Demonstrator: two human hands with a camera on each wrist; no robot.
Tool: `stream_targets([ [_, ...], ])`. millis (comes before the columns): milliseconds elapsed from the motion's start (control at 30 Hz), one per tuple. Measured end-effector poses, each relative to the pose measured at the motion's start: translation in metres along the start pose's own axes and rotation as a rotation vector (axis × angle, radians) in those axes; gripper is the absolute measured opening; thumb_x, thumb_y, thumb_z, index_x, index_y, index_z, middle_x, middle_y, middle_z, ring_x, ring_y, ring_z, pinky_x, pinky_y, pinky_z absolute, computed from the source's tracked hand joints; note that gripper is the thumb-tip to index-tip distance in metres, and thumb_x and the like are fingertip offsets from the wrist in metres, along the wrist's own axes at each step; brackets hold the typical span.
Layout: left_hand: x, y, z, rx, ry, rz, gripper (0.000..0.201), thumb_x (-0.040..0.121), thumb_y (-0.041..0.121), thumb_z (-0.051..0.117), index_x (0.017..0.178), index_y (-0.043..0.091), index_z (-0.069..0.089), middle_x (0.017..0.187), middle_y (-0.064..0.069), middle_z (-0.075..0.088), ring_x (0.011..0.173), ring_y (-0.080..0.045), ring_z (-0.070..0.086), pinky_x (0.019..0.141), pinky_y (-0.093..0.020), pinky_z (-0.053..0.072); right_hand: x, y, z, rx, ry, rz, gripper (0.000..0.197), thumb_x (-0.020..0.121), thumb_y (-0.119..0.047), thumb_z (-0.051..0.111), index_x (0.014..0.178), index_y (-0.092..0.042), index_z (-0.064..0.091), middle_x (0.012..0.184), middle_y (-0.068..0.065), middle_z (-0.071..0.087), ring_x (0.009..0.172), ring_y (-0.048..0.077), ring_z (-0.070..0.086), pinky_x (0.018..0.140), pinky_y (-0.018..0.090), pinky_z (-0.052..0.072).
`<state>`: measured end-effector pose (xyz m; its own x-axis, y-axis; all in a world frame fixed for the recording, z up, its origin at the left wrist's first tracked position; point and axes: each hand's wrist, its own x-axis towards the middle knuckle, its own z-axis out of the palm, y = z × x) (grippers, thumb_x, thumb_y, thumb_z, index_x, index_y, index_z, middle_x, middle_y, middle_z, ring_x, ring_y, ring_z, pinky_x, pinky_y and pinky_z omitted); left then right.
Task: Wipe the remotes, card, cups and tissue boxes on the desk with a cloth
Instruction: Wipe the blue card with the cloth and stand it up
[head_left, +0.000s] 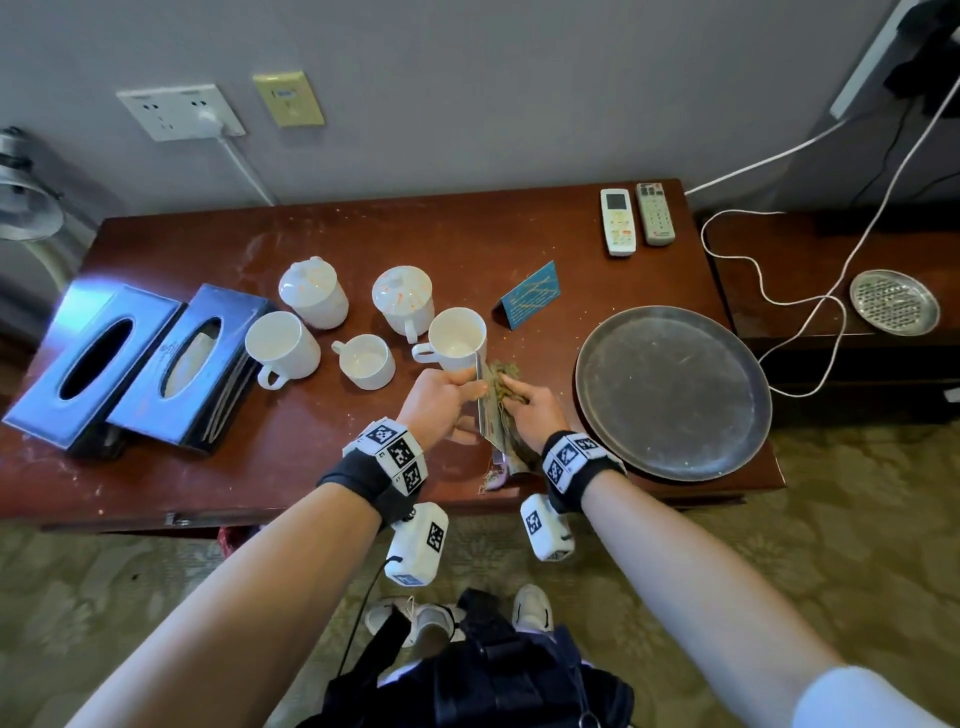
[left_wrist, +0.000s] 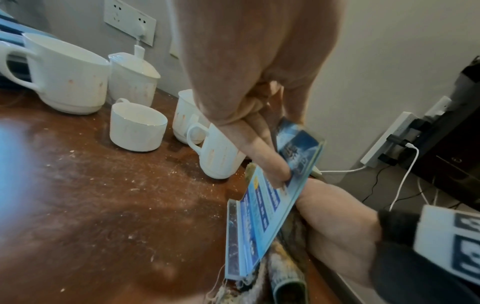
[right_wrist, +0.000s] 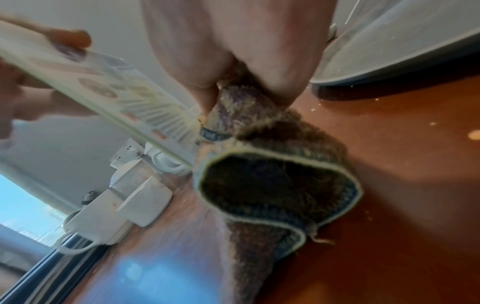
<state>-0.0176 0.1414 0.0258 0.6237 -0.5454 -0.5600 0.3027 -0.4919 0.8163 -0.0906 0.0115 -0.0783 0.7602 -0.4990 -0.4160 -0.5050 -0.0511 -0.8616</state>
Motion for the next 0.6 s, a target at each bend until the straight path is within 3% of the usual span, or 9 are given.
stream_targets([
  [100, 0.000, 0.002, 0.003, 0.008, 0.010, -0.001, 0.022, 0.101, 0.014, 0.054, 0.118, 0.016, 0.068, 0.108, -0.012, 0.071, 0.062, -0.021, 0.067, 0.051, -0.029, 0.056, 0.011, 0.000, 0.000, -0.017, 0.000, 0.004, 0.039, 0.097, -0.013, 0.055, 0.130, -0.032, 0.062, 0.133, 0.001, 0.062, 0.117, 0.017, 0.059, 0.110, 0.035, 0.042],
  [200, 0.001, 0.001, 0.006, 0.011, -0.006, 0.002, 0.026, 0.102, 0.016, 0.053, 0.123, 0.017, 0.067, 0.114, -0.012, 0.071, 0.073, -0.027, 0.068, 0.050, -0.028, 0.055, -0.001, 0.013, -0.002, 0.015, -0.002, 0.007, 0.040, 0.096, -0.016, 0.057, 0.131, -0.035, 0.060, 0.127, -0.005, 0.064, 0.109, 0.013, 0.062, 0.100, 0.029, 0.047],
  [267, 0.001, 0.002, 0.006, 0.017, -0.013, 0.003, 0.027, 0.102, 0.015, 0.053, 0.126, 0.015, 0.066, 0.114, -0.011, 0.071, 0.069, -0.024, 0.070, 0.049, -0.027, 0.054, -0.016, 0.029, -0.004, 0.038, -0.048, 0.003, 0.040, 0.095, -0.015, 0.059, 0.129, -0.036, 0.061, 0.123, -0.010, 0.066, 0.106, 0.008, 0.064, 0.099, 0.031, 0.050],
  [367, 0.001, 0.006, 0.007, 0.022, -0.027, -0.007, 0.028, 0.102, 0.014, 0.053, 0.128, 0.012, 0.064, 0.098, -0.004, 0.073, 0.057, -0.015, 0.069, 0.047, -0.027, 0.054, -0.033, 0.050, -0.011, 0.033, -0.160, -0.001, 0.040, 0.093, -0.009, 0.062, 0.118, -0.040, 0.066, 0.120, -0.011, 0.068, 0.109, 0.007, 0.064, 0.105, 0.035, 0.047],
  [467, -0.001, 0.007, 0.008, 0.034, -0.037, -0.012, 0.025, 0.102, 0.014, 0.052, 0.124, 0.014, 0.064, 0.080, 0.005, 0.073, 0.057, -0.014, 0.070, 0.046, -0.026, 0.054, -0.036, 0.052, -0.020, -0.016, -0.186, 0.010, 0.045, 0.092, -0.006, 0.062, 0.105, -0.049, 0.069, 0.120, -0.014, 0.068, 0.115, 0.007, 0.061, 0.109, 0.035, 0.043],
  [533, -0.002, 0.008, 0.006, 0.045, -0.029, -0.020, 0.025, 0.102, 0.014, 0.053, 0.125, 0.014, 0.064, 0.082, 0.003, 0.073, 0.058, -0.015, 0.071, 0.047, -0.027, 0.054, -0.037, 0.043, -0.027, -0.007, -0.109, 0.008, 0.040, 0.094, -0.005, 0.059, 0.116, -0.038, 0.068, 0.120, -0.013, 0.067, 0.115, 0.012, 0.062, 0.107, 0.036, 0.045],
  [600, -0.003, 0.009, 0.002, 0.062, -0.016, -0.019, 0.024, 0.102, 0.015, 0.053, 0.123, 0.018, 0.064, 0.097, -0.003, 0.072, 0.063, -0.018, 0.071, 0.048, -0.028, 0.056, -0.037, 0.029, -0.035, -0.048, 0.004, -0.011, 0.038, 0.097, -0.009, 0.055, 0.127, -0.031, 0.064, 0.120, -0.009, 0.067, 0.100, 0.018, 0.067, 0.090, 0.034, 0.055],
])
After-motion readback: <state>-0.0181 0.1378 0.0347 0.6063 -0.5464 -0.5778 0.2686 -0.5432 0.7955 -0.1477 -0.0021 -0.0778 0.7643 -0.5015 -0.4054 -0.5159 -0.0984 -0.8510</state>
